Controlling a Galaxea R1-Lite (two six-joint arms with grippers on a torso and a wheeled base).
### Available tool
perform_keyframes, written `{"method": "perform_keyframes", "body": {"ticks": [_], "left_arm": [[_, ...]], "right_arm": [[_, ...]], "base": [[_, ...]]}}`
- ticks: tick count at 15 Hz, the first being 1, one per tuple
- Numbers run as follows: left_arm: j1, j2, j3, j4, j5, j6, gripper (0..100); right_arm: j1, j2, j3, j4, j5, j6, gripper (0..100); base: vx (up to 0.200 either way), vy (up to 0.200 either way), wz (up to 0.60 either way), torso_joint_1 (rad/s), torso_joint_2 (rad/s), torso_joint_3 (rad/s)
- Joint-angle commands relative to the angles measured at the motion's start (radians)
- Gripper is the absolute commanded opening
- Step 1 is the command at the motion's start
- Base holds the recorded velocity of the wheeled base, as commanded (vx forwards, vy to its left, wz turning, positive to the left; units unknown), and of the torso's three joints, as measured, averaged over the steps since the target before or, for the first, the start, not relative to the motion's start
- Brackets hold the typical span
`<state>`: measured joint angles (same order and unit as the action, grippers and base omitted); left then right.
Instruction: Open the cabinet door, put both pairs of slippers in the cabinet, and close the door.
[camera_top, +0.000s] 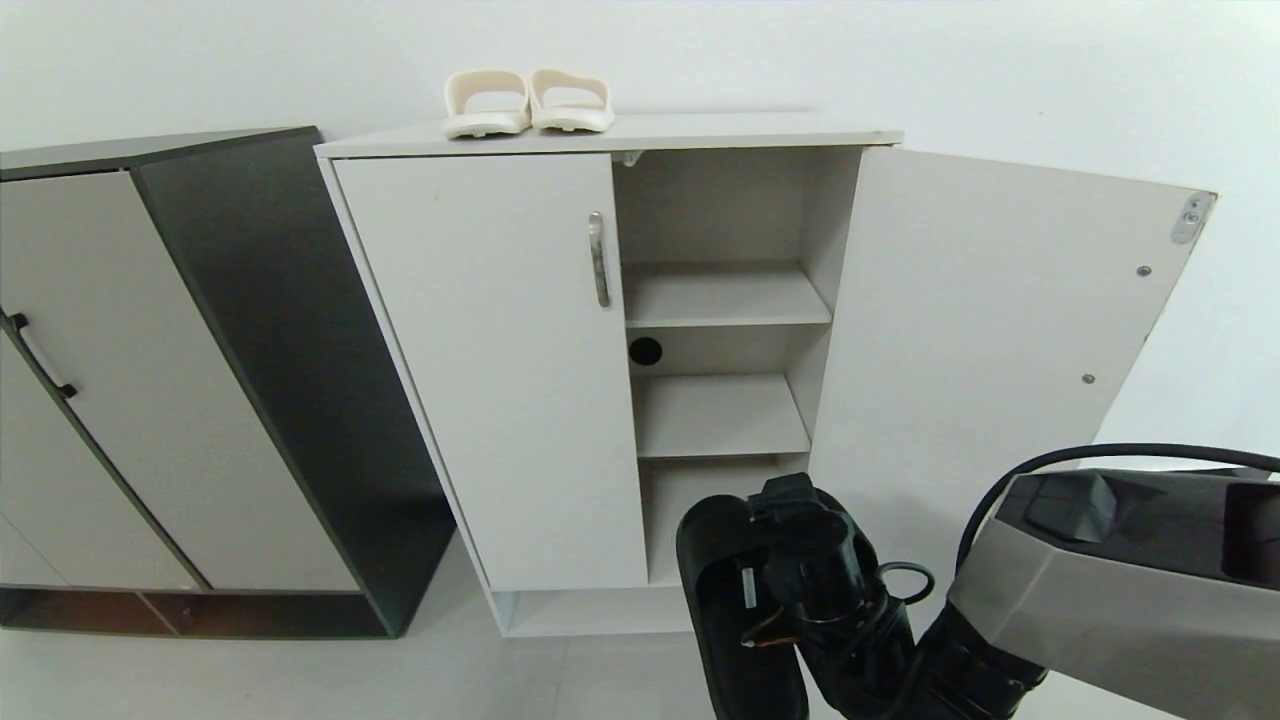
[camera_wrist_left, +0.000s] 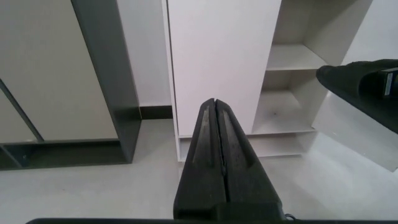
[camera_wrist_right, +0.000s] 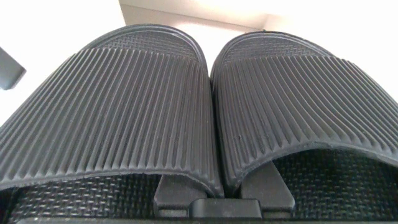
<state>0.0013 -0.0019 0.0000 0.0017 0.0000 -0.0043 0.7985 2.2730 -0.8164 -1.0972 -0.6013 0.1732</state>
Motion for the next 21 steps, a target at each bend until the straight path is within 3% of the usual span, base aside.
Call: {"method": "perform_keyframes", "body": {"ticks": [1,8,16,21], "left_arm": [[0.000,0.002,0.000,0.000,-0.002,0.000,0],[0.000,0.002,0.000,0.000,-0.002,0.000,0],[0.000,0.002,0.000,0.000,-0.002,0.001,0],[0.000,0.002,0.000,0.000,-0.002,0.003,0]], "right_arm": [[-0.001,0.016,-0.001,-0.012,0.000,0.000,0],[-0.010,0.039,-0.141,-0.013,0.000,-0.009,0],[0.038,-0.004,-0.093,-0.101,-0.100,-0.104,0],[0.008,0.077,-0.199,-0.116,-0.092,-0.144,0]], "base": [[0.000,0.000,0.00,0.000,0.00,0.000],[0.000,0.000,0.00,0.001,0.00,-0.093],[0.000,0.000,0.00,0.005,0.00,-0.195],[0.000,0.000,0.00,0.006,0.00,-0.194]]}}
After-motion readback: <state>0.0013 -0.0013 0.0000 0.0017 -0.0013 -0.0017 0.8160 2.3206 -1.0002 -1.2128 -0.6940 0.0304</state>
